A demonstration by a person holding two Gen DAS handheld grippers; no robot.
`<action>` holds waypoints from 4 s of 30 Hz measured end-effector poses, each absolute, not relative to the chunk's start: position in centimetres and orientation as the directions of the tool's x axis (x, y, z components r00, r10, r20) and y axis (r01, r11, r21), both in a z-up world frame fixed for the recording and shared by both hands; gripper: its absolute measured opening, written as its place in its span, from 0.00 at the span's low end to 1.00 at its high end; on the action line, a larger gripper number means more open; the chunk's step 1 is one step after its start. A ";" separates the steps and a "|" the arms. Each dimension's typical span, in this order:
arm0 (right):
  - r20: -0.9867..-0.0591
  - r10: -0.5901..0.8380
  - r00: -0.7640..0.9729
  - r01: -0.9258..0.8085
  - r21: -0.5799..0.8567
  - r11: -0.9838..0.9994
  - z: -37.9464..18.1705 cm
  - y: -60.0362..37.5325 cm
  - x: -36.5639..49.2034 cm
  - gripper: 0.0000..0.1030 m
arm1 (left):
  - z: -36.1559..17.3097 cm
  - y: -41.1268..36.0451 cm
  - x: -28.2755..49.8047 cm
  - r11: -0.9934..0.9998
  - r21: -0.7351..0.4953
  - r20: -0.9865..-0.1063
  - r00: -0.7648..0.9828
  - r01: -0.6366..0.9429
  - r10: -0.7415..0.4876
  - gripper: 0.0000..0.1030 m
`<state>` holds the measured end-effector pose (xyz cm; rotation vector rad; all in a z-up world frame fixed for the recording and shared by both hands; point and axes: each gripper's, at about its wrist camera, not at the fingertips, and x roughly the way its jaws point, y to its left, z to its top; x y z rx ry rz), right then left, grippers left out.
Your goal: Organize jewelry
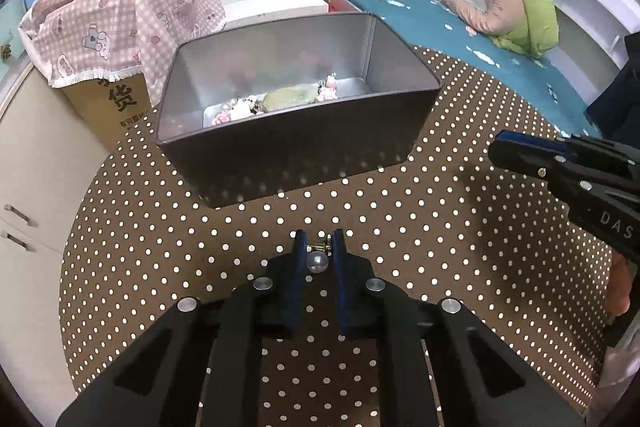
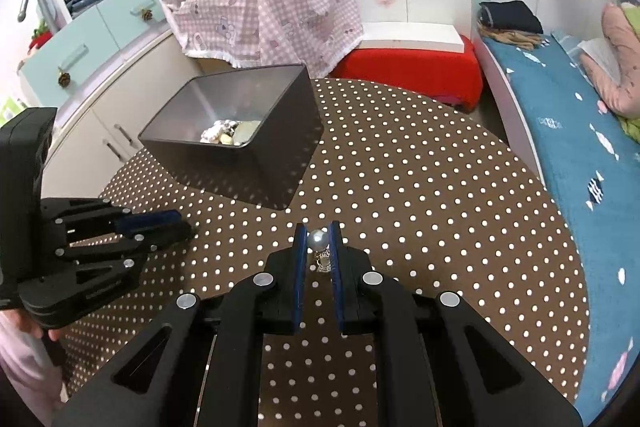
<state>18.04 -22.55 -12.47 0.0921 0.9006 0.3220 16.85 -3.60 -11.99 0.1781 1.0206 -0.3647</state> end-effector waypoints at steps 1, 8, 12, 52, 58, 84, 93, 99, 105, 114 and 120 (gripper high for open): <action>-0.755 0.312 0.577 -0.237 0.210 0.948 -12.4 -22.4 17.9 0.12 | -11.9 -3.5 16.8 0.927 -0.022 -0.856 0.472 0.376 -0.212 0.11; -0.755 0.303 0.581 -0.248 0.190 0.950 -11.2 -21.0 17.1 0.12 | -10.7 -2.9 16.1 0.925 -0.037 -0.833 0.500 0.378 -0.237 0.11; -0.747 0.296 0.595 -0.258 0.170 0.951 -9.9 -19.9 16.6 0.12 | -9.3 -2.4 16.0 0.923 -0.045 -0.811 0.526 0.382 -0.257 0.11; -0.751 0.251 0.611 -0.201 0.160 0.966 -6.3 -14.5 26.6 0.60 | -5.0 -0.2 25.6 0.954 -0.090 -0.766 0.592 0.288 -0.251 0.33; -0.741 0.230 0.631 -0.123 0.197 0.973 -6.8 -17.0 26.5 0.70 | -5.8 0.8 25.8 0.958 -0.099 -0.781 0.576 0.268 -0.242 0.49; -0.536 -0.099 0.838 0.133 0.025 0.991 -0.9 -17.6 6.3 0.83 | 0.5 0.5 7.9 0.970 -0.008 -0.642 0.743 0.241 -0.190 0.60; -0.418 -0.158 0.895 0.154 -0.044 0.987 1.3 -16.3 -0.3 0.87 | 2.2 0.7 1.8 0.982 0.011 -0.554 0.818 0.189 -0.152 0.67; -0.348 -0.188 0.918 0.180 -0.055 0.982 2.4 -15.6 -4.0 0.88 | 2.9 0.6 -1.1 0.988 0.054 -0.500 0.861 0.142 -0.096 0.73; -0.308 -0.216 0.927 0.207 -0.063 0.976 2.6 -15.6 -6.8 0.90 | 3.2 0.7 -2.8 0.988 0.075 -0.460 0.883 0.138 -0.088 0.84; -0.302 -0.216 0.929 0.211 -0.050 0.976 2.6 -16.2 -7.9 0.90 | 3.0 0.9 -3.9 0.990 0.048 -0.455 0.885 0.136 -0.100 0.84; -0.295 -0.218 0.930 0.212 -0.053 0.976 2.6 -16.1 -8.0 0.90 | 2.9 0.7 -4.1 0.991 0.062 -0.456 0.886 0.123 -0.081 0.84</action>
